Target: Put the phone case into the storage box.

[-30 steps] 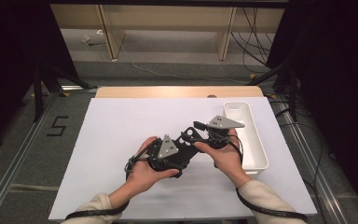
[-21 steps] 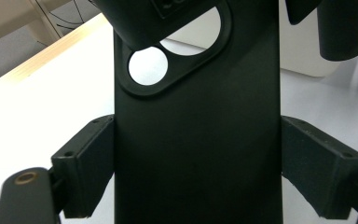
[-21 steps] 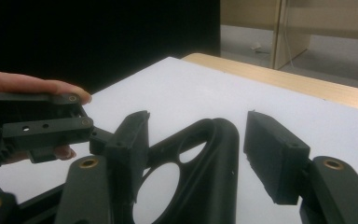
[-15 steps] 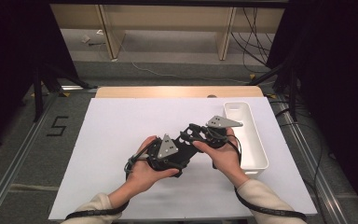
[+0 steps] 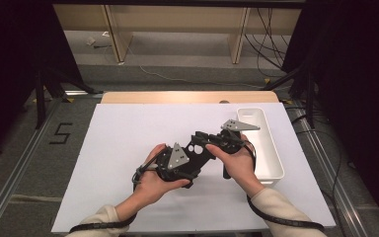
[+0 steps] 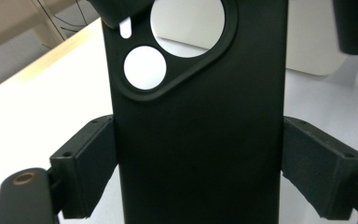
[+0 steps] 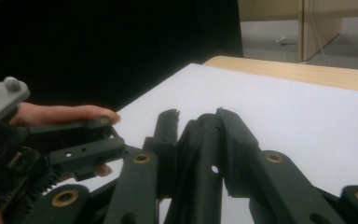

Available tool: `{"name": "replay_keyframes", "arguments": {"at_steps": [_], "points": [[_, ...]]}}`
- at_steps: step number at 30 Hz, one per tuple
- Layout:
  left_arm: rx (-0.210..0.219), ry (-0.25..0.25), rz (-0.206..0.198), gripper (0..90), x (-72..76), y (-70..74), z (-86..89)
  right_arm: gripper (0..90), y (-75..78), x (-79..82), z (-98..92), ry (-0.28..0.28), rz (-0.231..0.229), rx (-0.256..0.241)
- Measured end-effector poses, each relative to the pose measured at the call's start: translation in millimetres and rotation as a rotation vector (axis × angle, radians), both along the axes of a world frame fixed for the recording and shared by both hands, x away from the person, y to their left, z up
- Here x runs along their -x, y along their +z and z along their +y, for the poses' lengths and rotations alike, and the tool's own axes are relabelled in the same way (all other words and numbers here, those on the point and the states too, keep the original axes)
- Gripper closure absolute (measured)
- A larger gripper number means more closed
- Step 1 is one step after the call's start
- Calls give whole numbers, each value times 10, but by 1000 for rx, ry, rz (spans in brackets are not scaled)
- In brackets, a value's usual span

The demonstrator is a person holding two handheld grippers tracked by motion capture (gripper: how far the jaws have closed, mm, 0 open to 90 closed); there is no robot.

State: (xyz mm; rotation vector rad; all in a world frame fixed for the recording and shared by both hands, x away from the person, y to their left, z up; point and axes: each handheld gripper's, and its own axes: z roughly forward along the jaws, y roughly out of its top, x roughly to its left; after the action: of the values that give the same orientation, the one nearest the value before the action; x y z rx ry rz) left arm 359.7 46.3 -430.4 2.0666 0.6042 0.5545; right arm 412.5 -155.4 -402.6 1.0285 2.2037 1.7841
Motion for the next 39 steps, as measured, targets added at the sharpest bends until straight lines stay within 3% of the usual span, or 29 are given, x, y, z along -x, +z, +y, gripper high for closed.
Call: {"name": "replay_keyframes", "arguments": {"at_steps": [4, 7, 9, 12, 23, 39], "points": [[34, -12, -35, 134, 16, 32, 4, 773, 80, 35, -5, 11, 25, -78], [68, -18, -57, 152, 20, 67, 28, 778, 151, 46, -22, 24, 8, -92], [91, -28, -49, 157, 17, 86, 55, 778, 194, 52, -37, 20, -48, -32], [109, -32, -27, 154, 15, 82, 80, 777, 215, 36, -64, 30, -54, -32], [128, -27, 8, 156, -2, 69, 196, 777, 337, 29, -122, 72, -137, 89], [138, -41, 32, 165, -21, 48, 216, 776, 398, -29, -228, 190, -147, 191]]}}
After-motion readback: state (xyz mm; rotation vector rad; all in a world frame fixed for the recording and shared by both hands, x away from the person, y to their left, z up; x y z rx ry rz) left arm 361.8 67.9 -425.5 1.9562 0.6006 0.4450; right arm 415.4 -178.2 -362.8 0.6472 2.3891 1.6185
